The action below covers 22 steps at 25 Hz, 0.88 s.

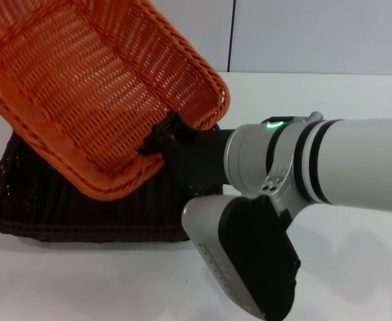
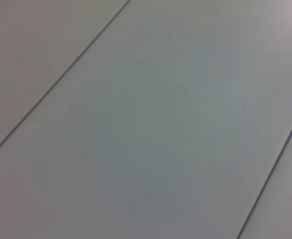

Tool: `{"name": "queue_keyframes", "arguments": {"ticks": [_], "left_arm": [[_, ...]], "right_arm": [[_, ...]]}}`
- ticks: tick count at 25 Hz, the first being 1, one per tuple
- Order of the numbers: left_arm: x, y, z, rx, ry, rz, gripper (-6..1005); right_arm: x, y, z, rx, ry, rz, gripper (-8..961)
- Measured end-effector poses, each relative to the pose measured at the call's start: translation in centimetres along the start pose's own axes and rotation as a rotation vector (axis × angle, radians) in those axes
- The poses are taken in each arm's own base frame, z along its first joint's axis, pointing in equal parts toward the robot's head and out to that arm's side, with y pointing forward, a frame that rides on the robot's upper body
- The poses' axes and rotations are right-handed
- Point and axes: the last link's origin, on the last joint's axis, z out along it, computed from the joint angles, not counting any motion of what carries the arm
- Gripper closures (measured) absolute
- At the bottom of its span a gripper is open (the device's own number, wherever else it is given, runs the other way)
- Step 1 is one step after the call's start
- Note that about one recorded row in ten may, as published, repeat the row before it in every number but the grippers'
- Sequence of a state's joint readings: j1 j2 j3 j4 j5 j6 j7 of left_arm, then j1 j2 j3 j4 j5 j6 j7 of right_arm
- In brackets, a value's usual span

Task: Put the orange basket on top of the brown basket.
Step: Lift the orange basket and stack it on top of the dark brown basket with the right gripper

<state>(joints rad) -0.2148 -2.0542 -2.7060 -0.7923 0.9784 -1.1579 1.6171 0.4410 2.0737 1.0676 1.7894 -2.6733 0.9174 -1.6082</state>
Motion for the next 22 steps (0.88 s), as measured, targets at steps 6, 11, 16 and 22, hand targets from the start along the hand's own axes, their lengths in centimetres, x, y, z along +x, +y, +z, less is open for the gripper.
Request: {"name": "queue_keyframes", "arguments": {"ticks": [6,11,16,22], "left_arm": [[0.1,-0.3,-0.3,0.014,0.013,-0.006,266],[0.0,-0.4,-0.4,0.021,0.022,-0.008,266],[-0.5,-0.4,-0.5,0.017,0.031,-0.025,266],[-0.5,-0.3,-0.5,0.011,0.035,-0.027,266]], "right_arm": [[0.1,0.8,-1.0,0.015,0.001,-0.033,810],[-0.5,2.0,-2.1,0.017,0.022,-0.074,811],[-0.6,3.3,-2.4,-0.024,0.038,-0.095,810],[-0.1,4.5,-2.5,-0.060,0.077,-0.178,811]]}}
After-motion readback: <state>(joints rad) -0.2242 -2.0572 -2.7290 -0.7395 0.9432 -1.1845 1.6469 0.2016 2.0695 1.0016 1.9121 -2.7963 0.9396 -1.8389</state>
